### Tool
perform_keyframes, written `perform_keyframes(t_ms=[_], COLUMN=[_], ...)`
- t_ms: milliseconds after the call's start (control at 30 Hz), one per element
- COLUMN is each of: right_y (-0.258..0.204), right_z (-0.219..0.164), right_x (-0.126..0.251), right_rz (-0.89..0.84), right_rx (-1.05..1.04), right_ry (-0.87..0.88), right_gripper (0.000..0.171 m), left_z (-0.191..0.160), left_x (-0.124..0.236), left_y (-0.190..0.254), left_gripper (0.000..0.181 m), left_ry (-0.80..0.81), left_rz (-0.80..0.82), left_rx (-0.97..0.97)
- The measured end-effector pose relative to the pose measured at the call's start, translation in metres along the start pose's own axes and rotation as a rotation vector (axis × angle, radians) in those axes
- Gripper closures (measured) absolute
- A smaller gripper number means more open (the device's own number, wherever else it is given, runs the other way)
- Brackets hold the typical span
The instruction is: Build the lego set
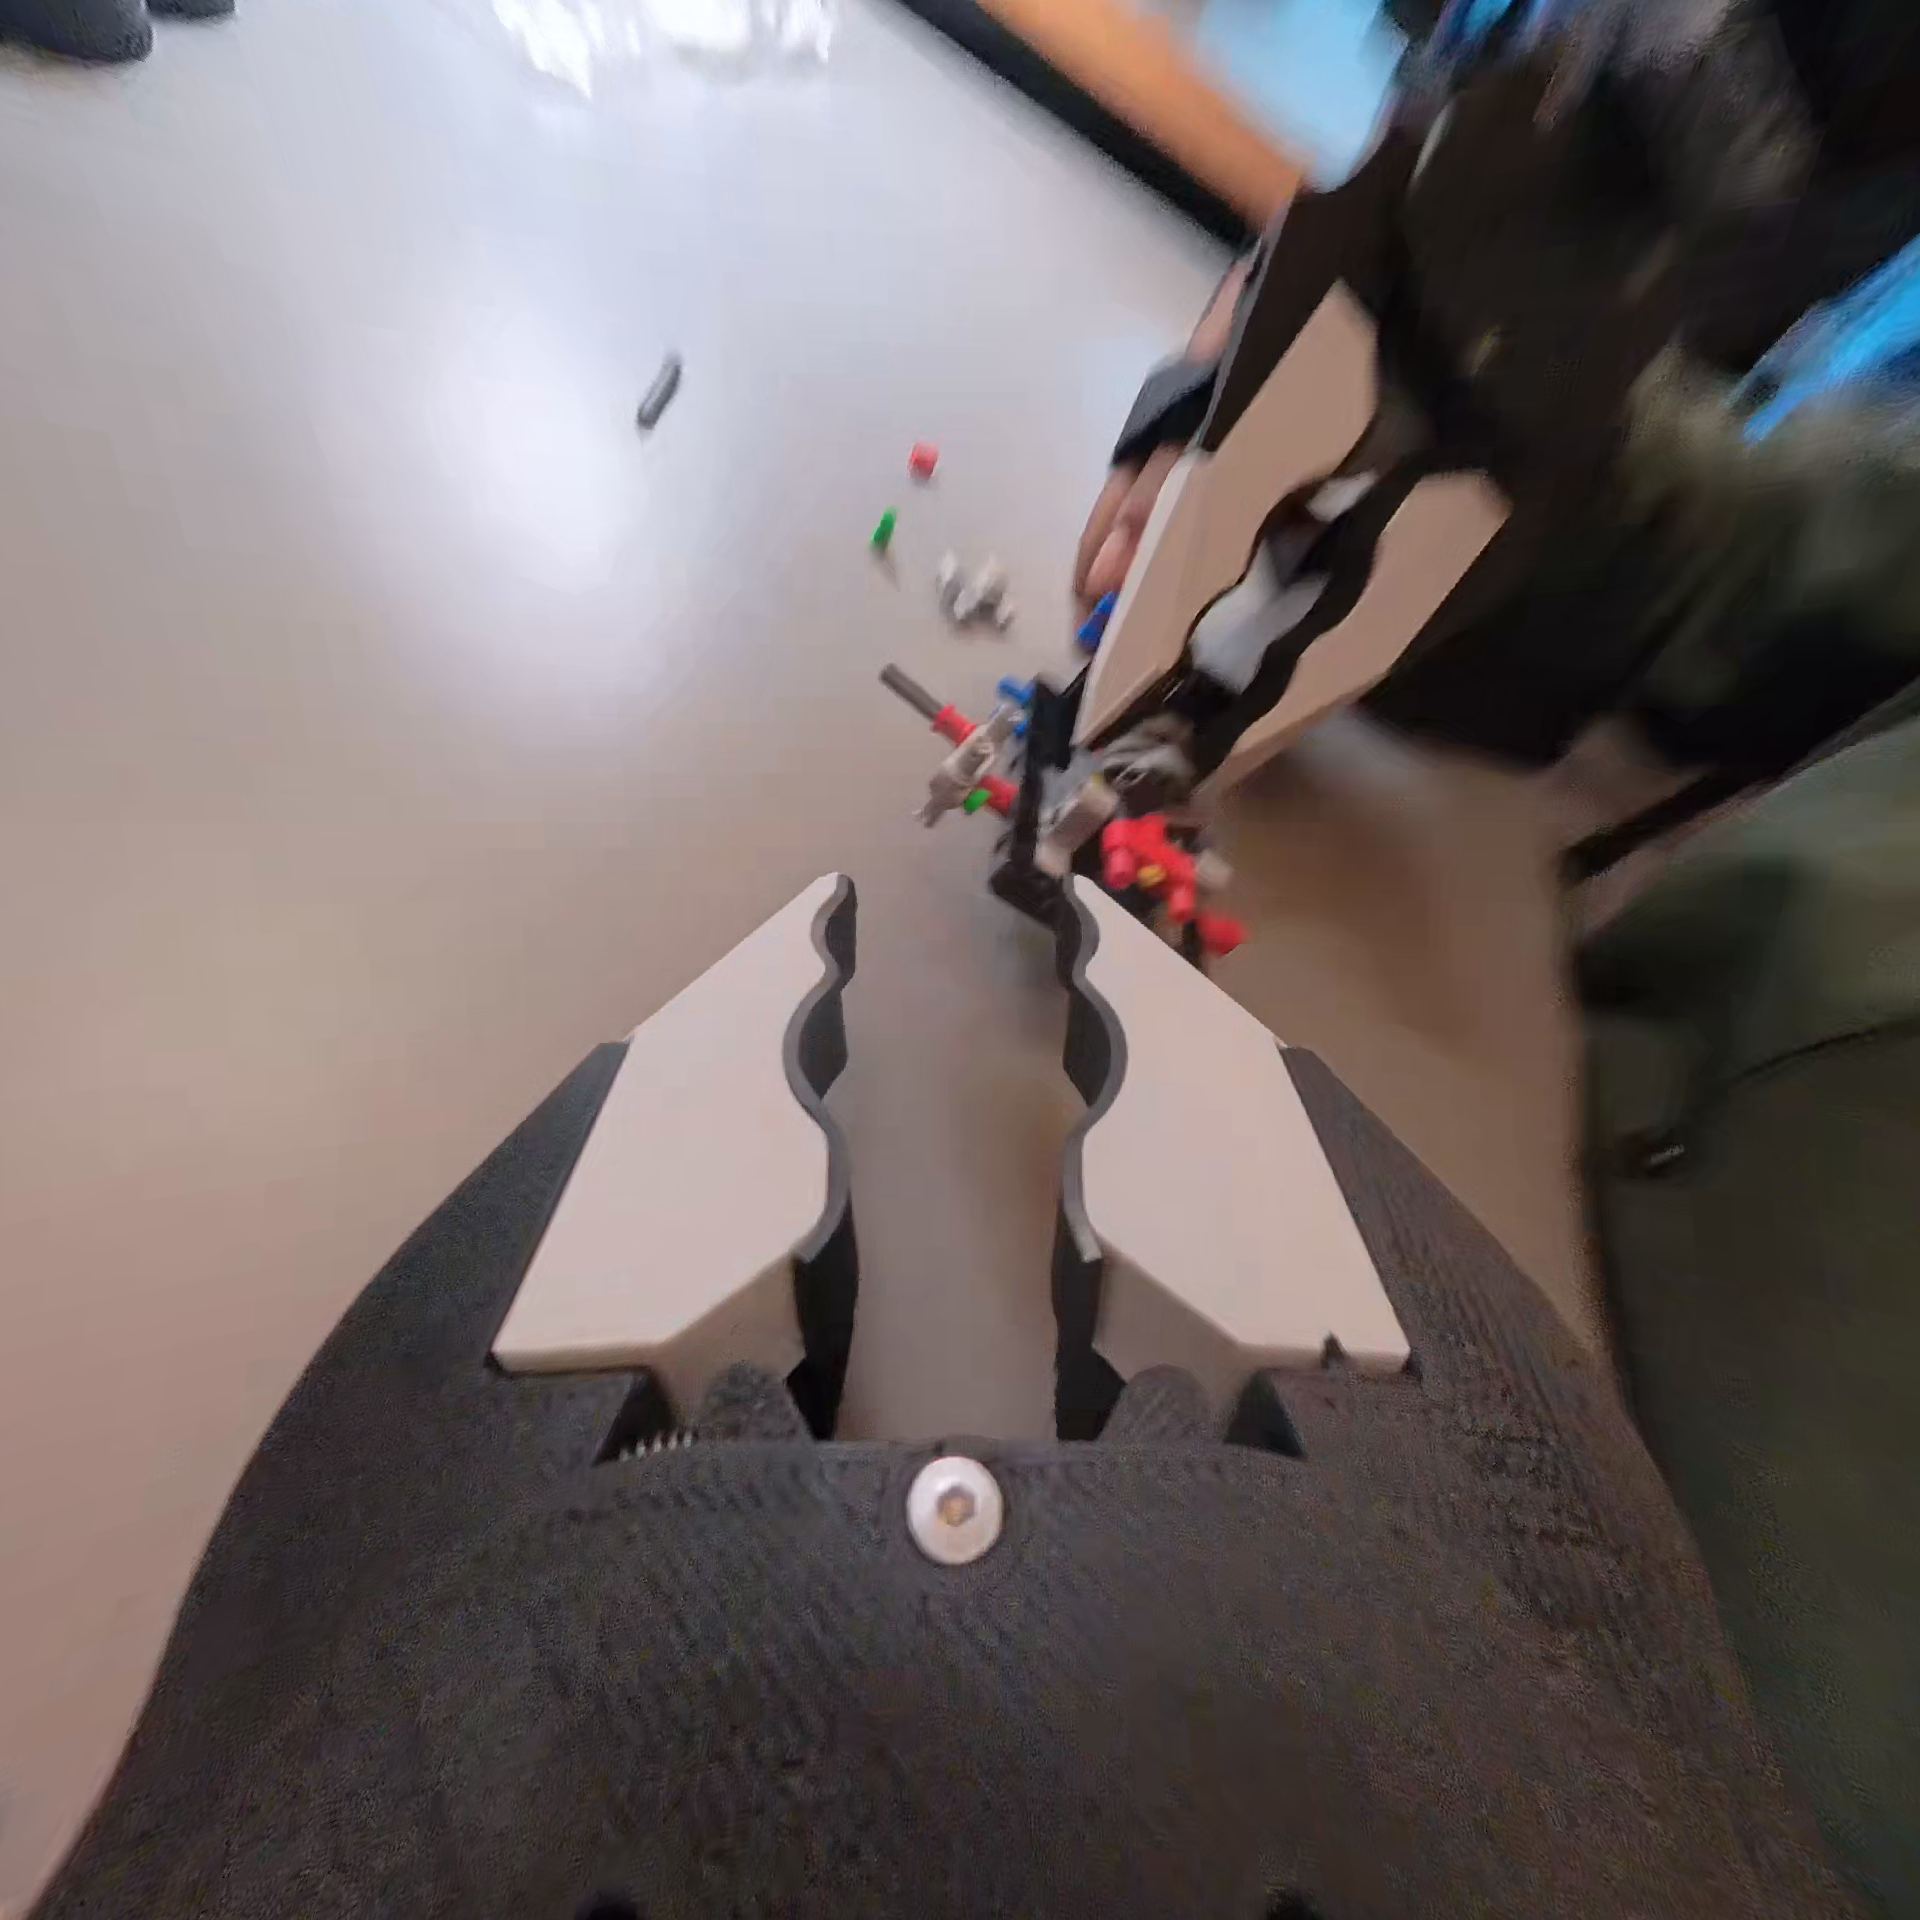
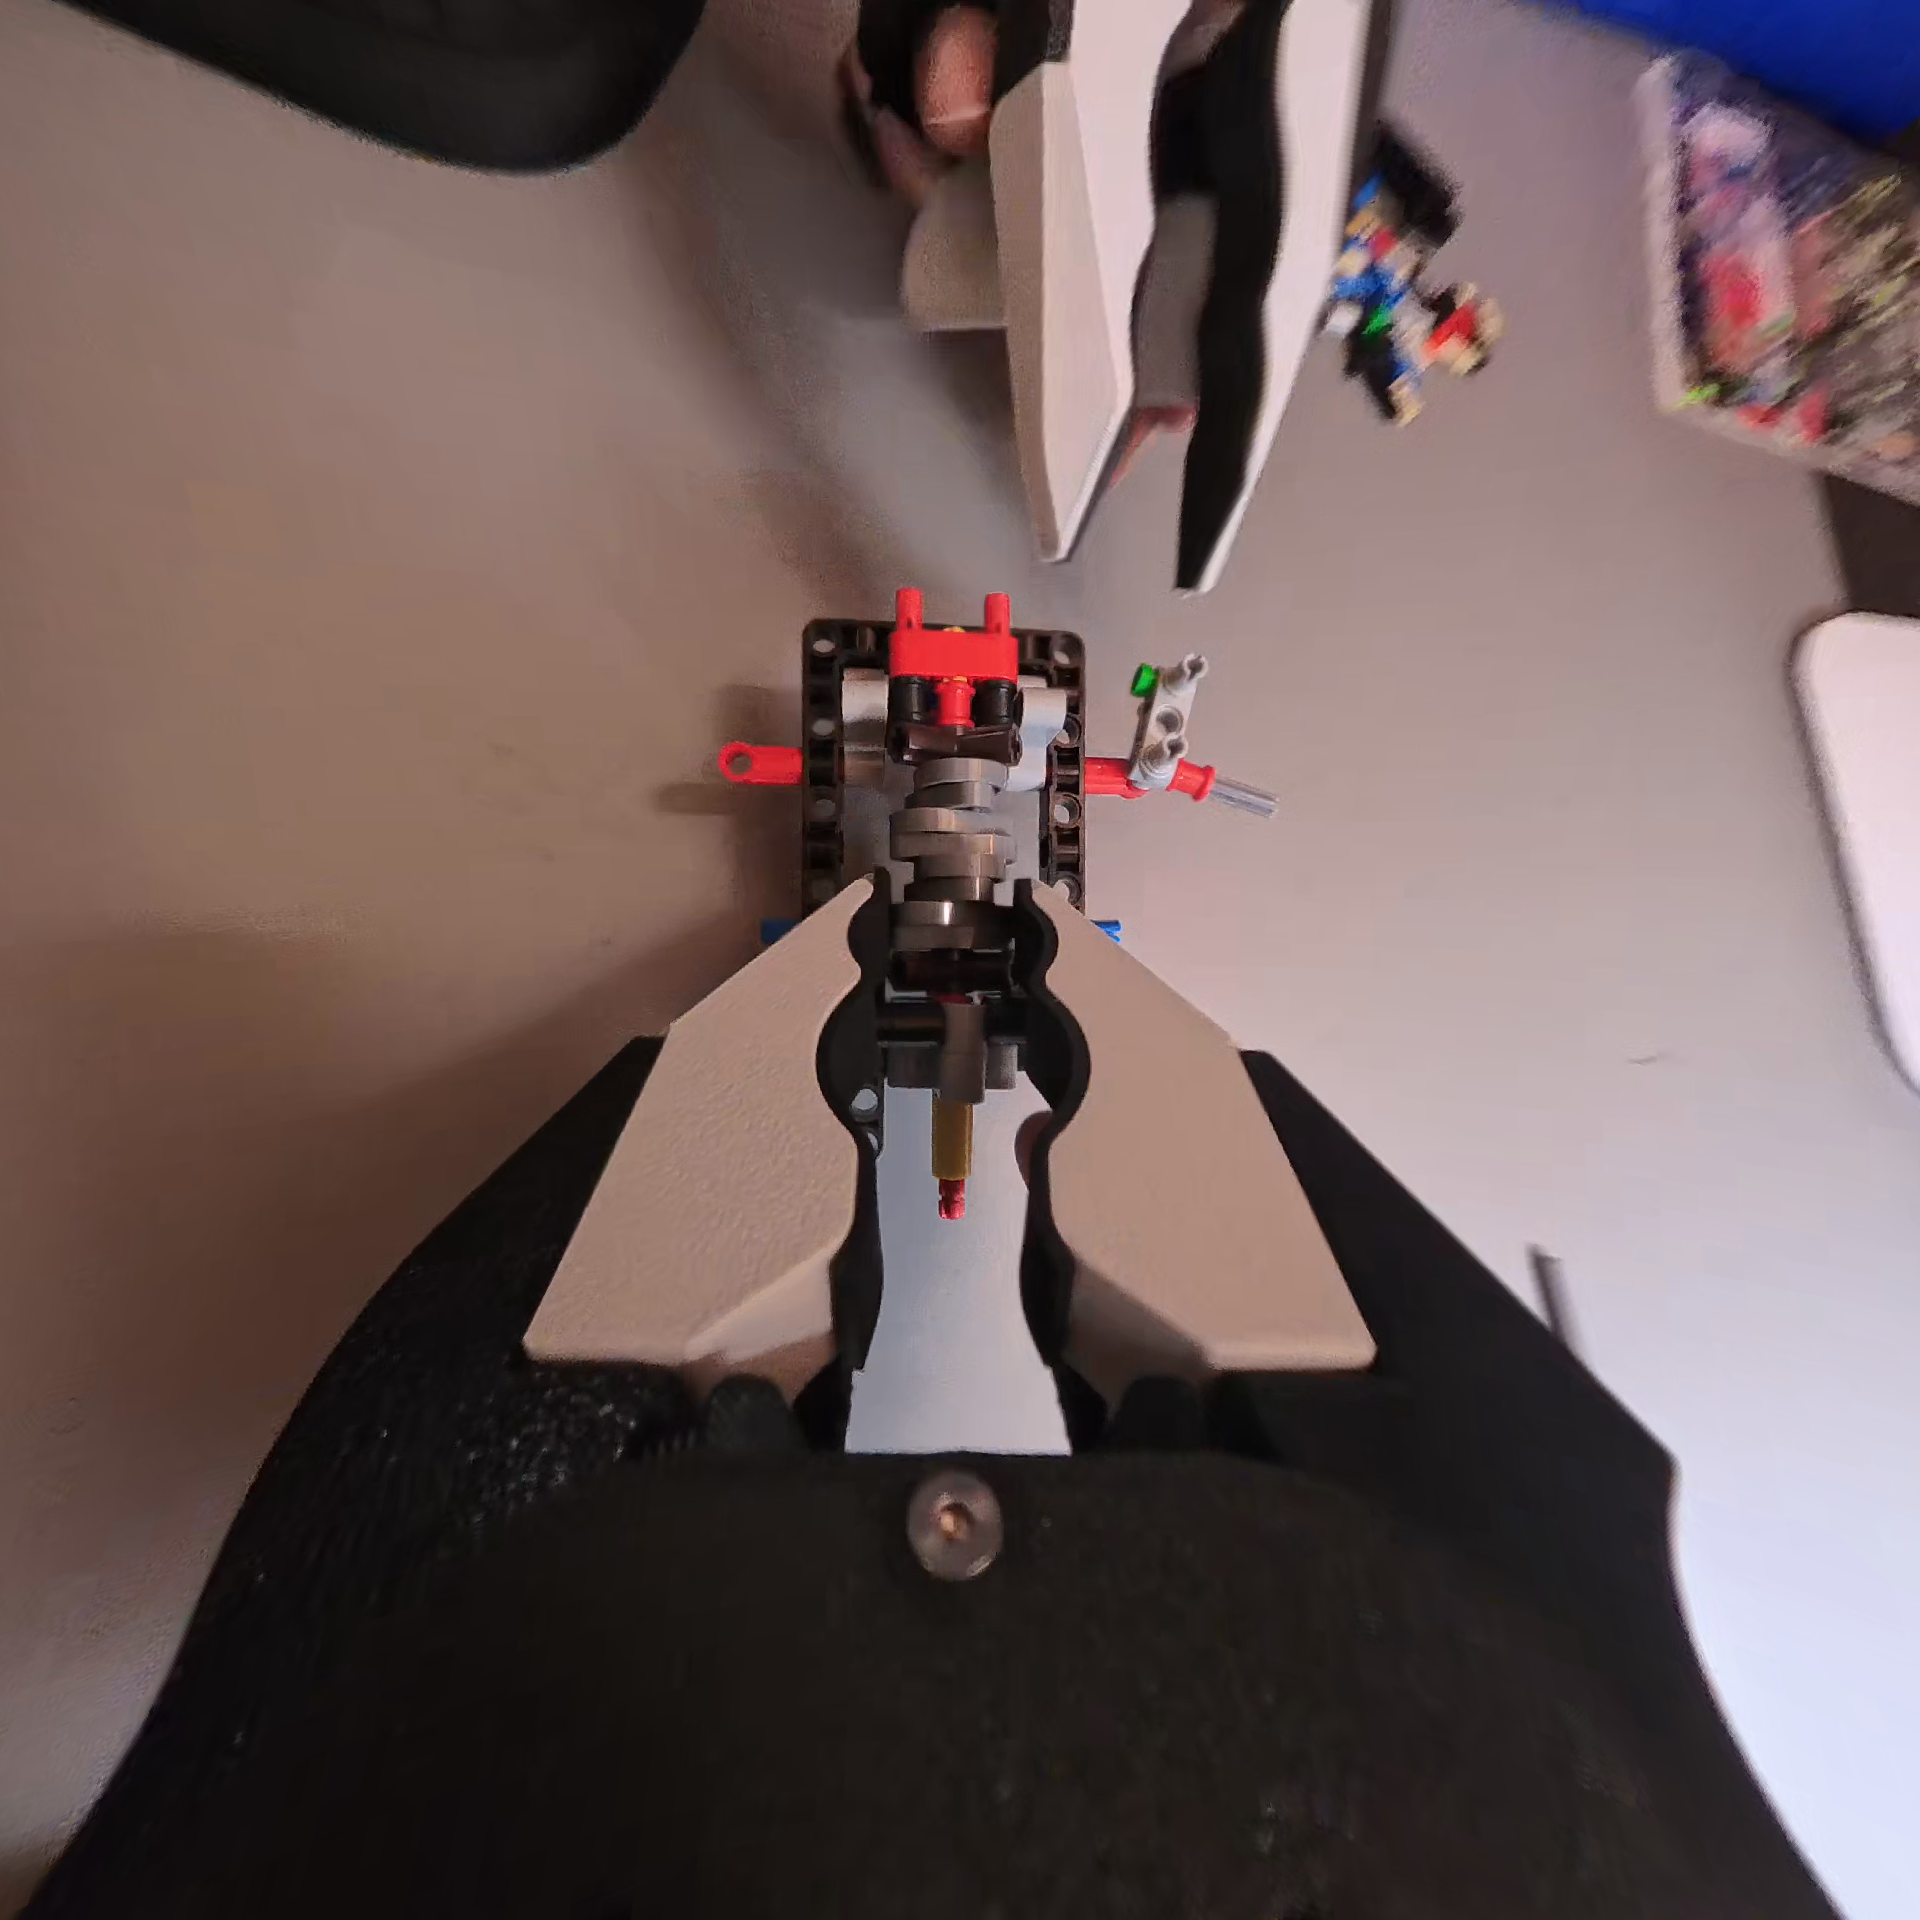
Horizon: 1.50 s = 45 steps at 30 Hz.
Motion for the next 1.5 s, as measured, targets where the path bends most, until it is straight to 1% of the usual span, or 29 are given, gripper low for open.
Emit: perform_keyframes(t_ms=[67, 133, 200, 300, 367, 467, 633, 667, 933, 1100, 1233, 1300, 1367, 1433, 1500], right_y=[0.009, 0.016, 0.019, 0.025, 0.028, 0.03, 0.033, 0.033, 0.029, 0.028, 0.029, 0.029, 0.024, 0.017, 0.016], right_z=[0.006, 0.013, 0.02, 0.024, 0.026, 0.026, 0.026, 0.027, 0.035, 0.035, 0.034, 0.031, 0.031, 0.037, 0.045], right_x=[0.005, 0.009, 0.013, 0.017, 0.018, 0.016, 0.014, 0.015, 0.016, 0.014, 0.013, 0.011, 0.012, 0.019, 0.032], right_rz=[-0.105, -0.247, -0.375, -0.575, -0.676, -0.737, -0.771, -0.784, -0.842, -0.868, -0.869, -0.812, -0.691, -0.542, -0.461], right_rx=[0.058, 0.172, 0.283, 0.482, 0.62, 0.7, 0.681, 0.693, 0.726, 0.773, 0.78, 0.712, 0.584, 0.416, 0.292], right_ry=[0.049, 0.092, 0.12, 0.117, 0.106, 0.117, 0.165, 0.176, 0.231, 0.223, 0.215, 0.22, 0.262, 0.331, 0.404], right_gripper=[0.151, 0.151, 0.151, 0.151, 0.15, 0.151, 0.15, 0.151, 0.151, 0.151, 0.151, 0.151, 0.142, 0.139, 0.139], left_z=[0.013, 0.021, 0.025, 0.037, 0.041, 0.041, 0.047, 0.049, 0.052, 0.051, 0.05, 0.048, 0.047, 0.043, 0.04], left_x=[0.004, 0.002, -0.005, -0.008, -0.007, -0.005, -0.003, -0.002, 0.005, 0.007, 0.007, 0.007, 0.008, 0.008, 0.008], left_y=[0.009, 0.013, 0.018, 0.029, 0.032, 0.032, 0.042, 0.045, 0.056, 0.058, 0.056, 0.051, 0.047, 0.043, 0.043], left_gripper=[0.139, 0.134, 0.132, 0.154, 0.158, 0.16, 0.162, 0.168, 0.17, 0.171, 0.173, 0.175, 0.176, 0.176, 0.176], left_ry=[0.153, 0.218, 0.239, 0.305, 0.323, 0.327, 0.297, 0.299, 0.303, 0.303, 0.28, 0.253, 0.239, 0.207, 0.204], left_rz=[-0.118, -0.169, -0.173, -0.217, -0.206, -0.123, 0.041, 0.048, 0.113, 0.123, 0.205, 0.258, 0.286, 0.289, 0.267], left_rx=[0.145, 0.215, 0.208, 0.203, 0.152, 0.035, -0.198, -0.222, -0.385, -0.437, -0.552, -0.599, -0.638, -0.645, -0.643])
Point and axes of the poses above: each gripper's, where its closed fingertips meet, x back along the fingers, z out of its top, y = z × x across the jaws, the point moved 2 cm from there along x, back along the fingers, and after that the axes turned 5 degrees about -z, right-handed, at the moved point
